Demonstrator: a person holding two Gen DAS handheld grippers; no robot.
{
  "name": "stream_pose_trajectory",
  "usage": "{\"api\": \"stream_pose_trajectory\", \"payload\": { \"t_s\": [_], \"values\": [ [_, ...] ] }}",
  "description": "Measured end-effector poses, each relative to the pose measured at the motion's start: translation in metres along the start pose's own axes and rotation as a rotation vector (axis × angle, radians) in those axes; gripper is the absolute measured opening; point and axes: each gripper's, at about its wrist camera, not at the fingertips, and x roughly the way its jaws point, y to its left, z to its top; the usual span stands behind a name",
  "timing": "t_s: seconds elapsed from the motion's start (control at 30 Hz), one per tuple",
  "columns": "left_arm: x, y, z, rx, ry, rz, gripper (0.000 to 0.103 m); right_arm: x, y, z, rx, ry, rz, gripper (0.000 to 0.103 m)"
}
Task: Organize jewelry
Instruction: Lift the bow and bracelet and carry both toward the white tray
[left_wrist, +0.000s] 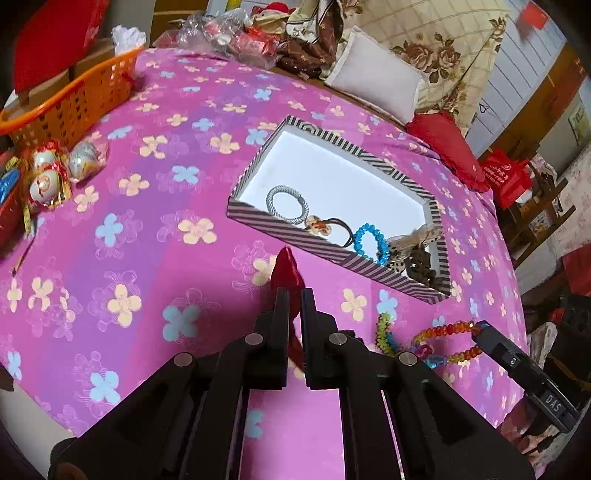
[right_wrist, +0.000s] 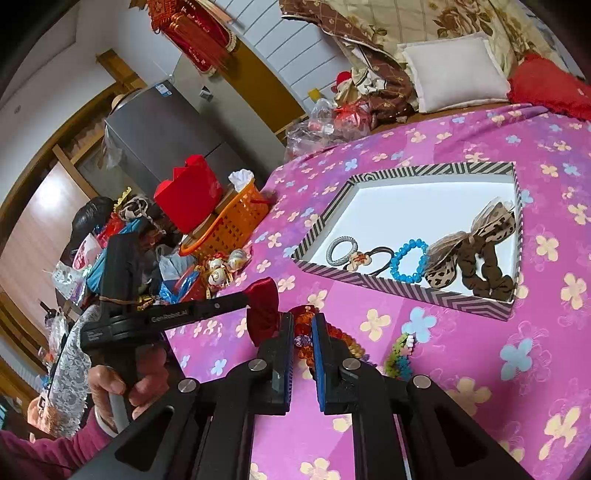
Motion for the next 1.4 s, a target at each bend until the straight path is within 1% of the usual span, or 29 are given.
{"api": "stream_pose_trajectory", "payload": {
  "t_s": [0.17, 0.23, 0.27, 0.37, 0.5, 0.53, 0.57, 0.6, 0.63, 0.67, 0.73, 0.9, 1.03, 1.13, 1.27, 1.3, 1.33, 1.37, 1.4],
  "values": [
    [-0.002, -0.002, 0.002, 0.005, -0.004, 0.004, 0.005, -0.002, -0.002, 0.002, 0.004, -0.005, -0.004, 0.009],
    [0.004, -0.002, 0.001, 0.018, 0.027, -0.012, 0.005, -0.002, -0.001, 0.0, 0.003, 0.0, -0.006, 0.009],
    [0.01, 0.001, -0.001, 0.005, 0.056, -0.007, 0.005, -0.001, -0.001, 0.0, 0.005, 0.003, -0.007, 0.009],
    [0.028, 0.008, -0.009, -0.007, 0.1, 0.021, 0.005, 0.001, -0.003, -0.002, 0.007, 0.012, -0.007, 0.009],
    [0.038, 0.022, -0.015, -0.037, 0.101, 0.057, 0.007, 0.005, -0.002, -0.002, -0.001, 0.03, -0.01, 0.009],
    [0.037, 0.026, -0.015, -0.045, 0.095, 0.055, 0.016, 0.005, -0.002, -0.002, -0.003, 0.032, -0.009, 0.009],
    [0.036, 0.029, -0.015, -0.052, 0.09, 0.044, 0.035, 0.006, -0.002, -0.002, -0.002, 0.033, -0.007, 0.009],
    [0.035, 0.034, -0.013, -0.062, 0.083, 0.03, 0.046, 0.007, -0.002, -0.001, 0.0, 0.033, -0.004, 0.009],
    [0.034, 0.036, -0.012, -0.069, 0.073, 0.021, 0.062, 0.008, -0.001, -0.001, 0.002, 0.032, -0.003, 0.009],
    [0.032, 0.038, -0.011, -0.066, 0.06, 0.017, 0.063, 0.009, -0.001, 0.0, 0.003, 0.033, -0.001, 0.009],
    [0.034, 0.037, -0.01, 0.011, 0.07, 0.036, 0.063, 0.011, -0.001, 0.0, 0.001, 0.038, 0.0, 0.009],
    [0.05, 0.034, -0.021, 0.241, 0.15, 0.078, 0.063, 0.014, -0.004, 0.0, 0.006, 0.048, -0.001, 0.009],
    [0.061, 0.033, -0.027, 0.37, 0.161, 0.132, 0.063, 0.02, -0.004, 0.0, 0.01, 0.058, -0.004, 0.009],
    [0.069, 0.035, -0.027, 0.415, 0.164, 0.148, 0.063, 0.024, -0.003, 0.002, 0.006, 0.068, -0.005, 0.009],
    [0.084, 0.038, -0.028, 0.435, 0.179, 0.175, 0.062, 0.028, -0.002, 0.003, 0.002, 0.074, -0.007, 0.009],
    [0.085, 0.039, -0.029, 0.439, 0.172, 0.175, 0.062, 0.028, -0.002, 0.003, 0.002, 0.073, -0.008, 0.009],
    [0.085, 0.039, -0.029, 0.435, 0.164, 0.168, 0.055, 0.028, -0.002, 0.003, 0.002, 0.073, -0.008, 0.009],
    [0.084, 0.041, -0.028, 0.419, 0.17, 0.146, 0.042, 0.028, -0.002, 0.003, 0.002, 0.073, -0.008, 0.009],
    [0.083, 0.041, -0.027, 0.413, 0.169, 0.148, 0.033, 0.029, -0.002, 0.003, 0.003, 0.074, -0.01, 0.009]
  ]
}}
